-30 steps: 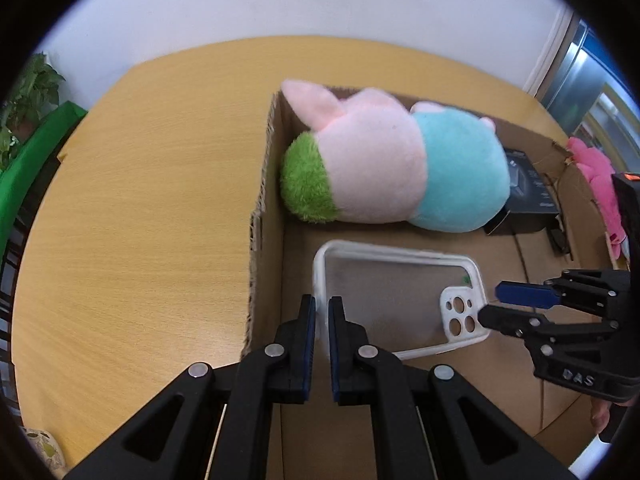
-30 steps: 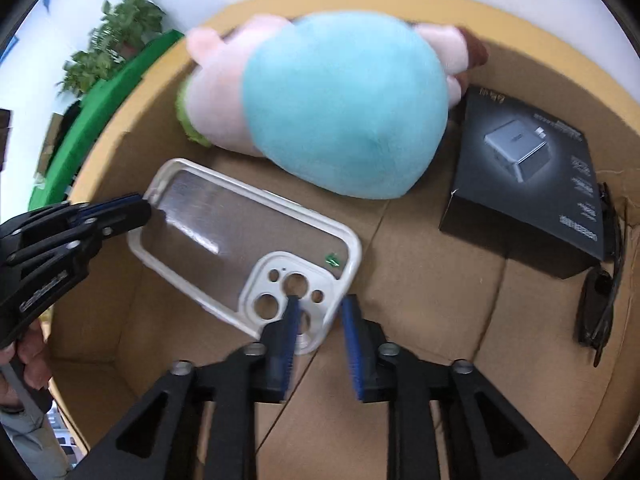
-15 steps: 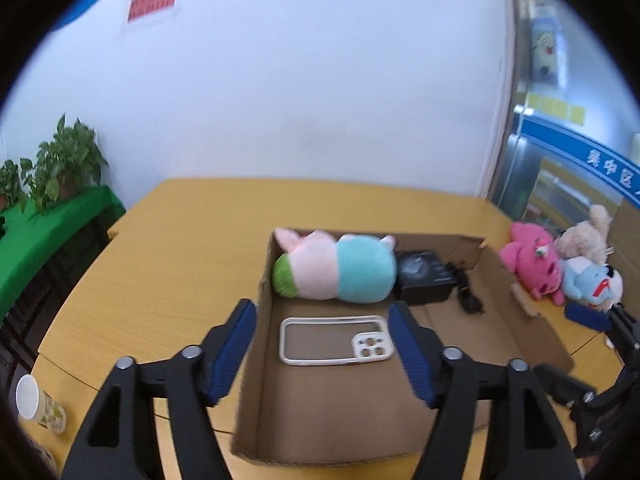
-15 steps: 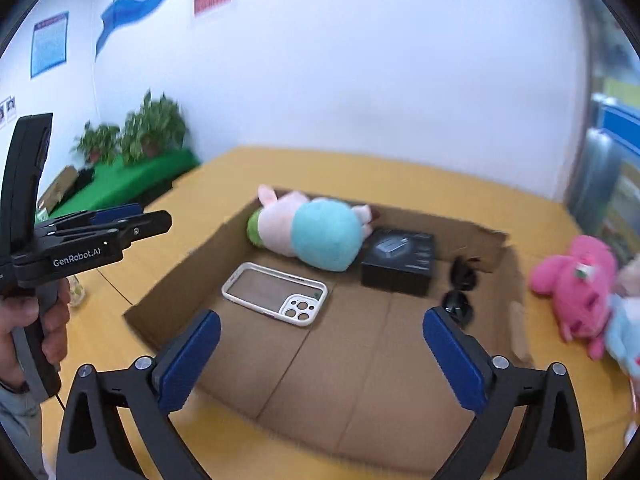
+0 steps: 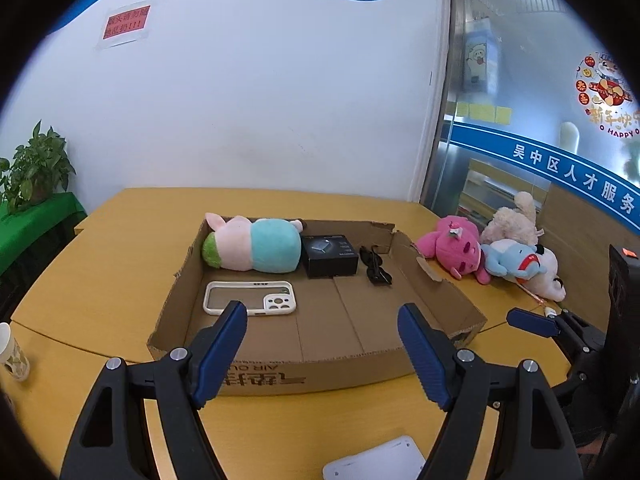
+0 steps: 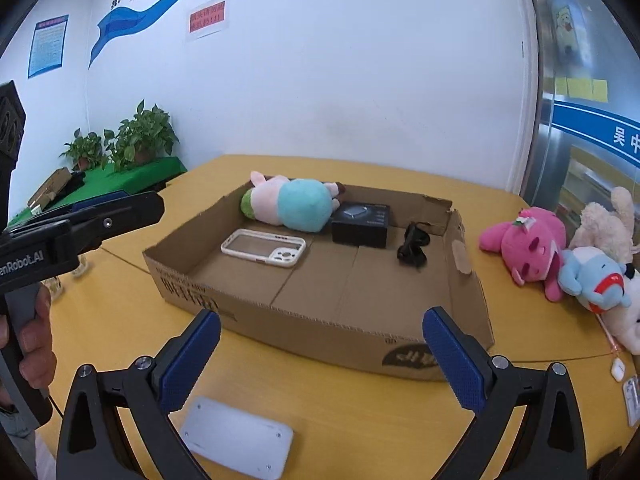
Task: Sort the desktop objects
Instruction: 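Move the left gripper to the white phone stand and grasp it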
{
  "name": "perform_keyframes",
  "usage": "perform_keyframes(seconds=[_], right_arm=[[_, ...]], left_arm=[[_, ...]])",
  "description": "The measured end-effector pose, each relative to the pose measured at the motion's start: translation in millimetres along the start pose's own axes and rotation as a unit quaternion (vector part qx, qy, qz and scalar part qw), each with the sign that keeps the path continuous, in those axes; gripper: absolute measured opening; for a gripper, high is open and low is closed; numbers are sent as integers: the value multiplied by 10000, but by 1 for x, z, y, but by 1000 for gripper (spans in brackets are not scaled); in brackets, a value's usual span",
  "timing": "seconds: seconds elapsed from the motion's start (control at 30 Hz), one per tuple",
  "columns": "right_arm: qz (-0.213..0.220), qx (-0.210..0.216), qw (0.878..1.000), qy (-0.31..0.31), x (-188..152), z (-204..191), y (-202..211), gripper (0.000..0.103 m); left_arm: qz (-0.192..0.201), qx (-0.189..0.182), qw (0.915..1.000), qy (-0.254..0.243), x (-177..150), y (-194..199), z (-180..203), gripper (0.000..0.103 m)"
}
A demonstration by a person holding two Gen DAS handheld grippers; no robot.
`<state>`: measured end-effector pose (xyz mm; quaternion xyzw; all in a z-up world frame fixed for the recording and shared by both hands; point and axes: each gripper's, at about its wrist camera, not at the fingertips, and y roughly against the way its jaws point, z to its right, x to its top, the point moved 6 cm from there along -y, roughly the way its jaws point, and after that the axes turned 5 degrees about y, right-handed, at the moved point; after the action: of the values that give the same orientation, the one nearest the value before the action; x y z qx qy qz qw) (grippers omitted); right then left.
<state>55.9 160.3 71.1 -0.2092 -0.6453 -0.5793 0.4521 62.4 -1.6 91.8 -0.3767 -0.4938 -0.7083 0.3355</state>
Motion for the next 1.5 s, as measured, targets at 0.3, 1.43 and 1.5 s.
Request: perform_keyframes(seconds=[0.3,1.43,1.5], right_arm=[[-492,634,9965,-243,-61,9,-1,103],[-1246,1681,9779,-21,-136,-40,-50,55],[-1092,1701,9793,-90,-134,-36,-45,55]], left_arm=[[-1126,-474,9925,96,-81,-12,-7,78],[-2151,-1131,9693,375,-158,-50,-7,25],[-1990,-1253,9710,439,-153,-47,-6,25]])
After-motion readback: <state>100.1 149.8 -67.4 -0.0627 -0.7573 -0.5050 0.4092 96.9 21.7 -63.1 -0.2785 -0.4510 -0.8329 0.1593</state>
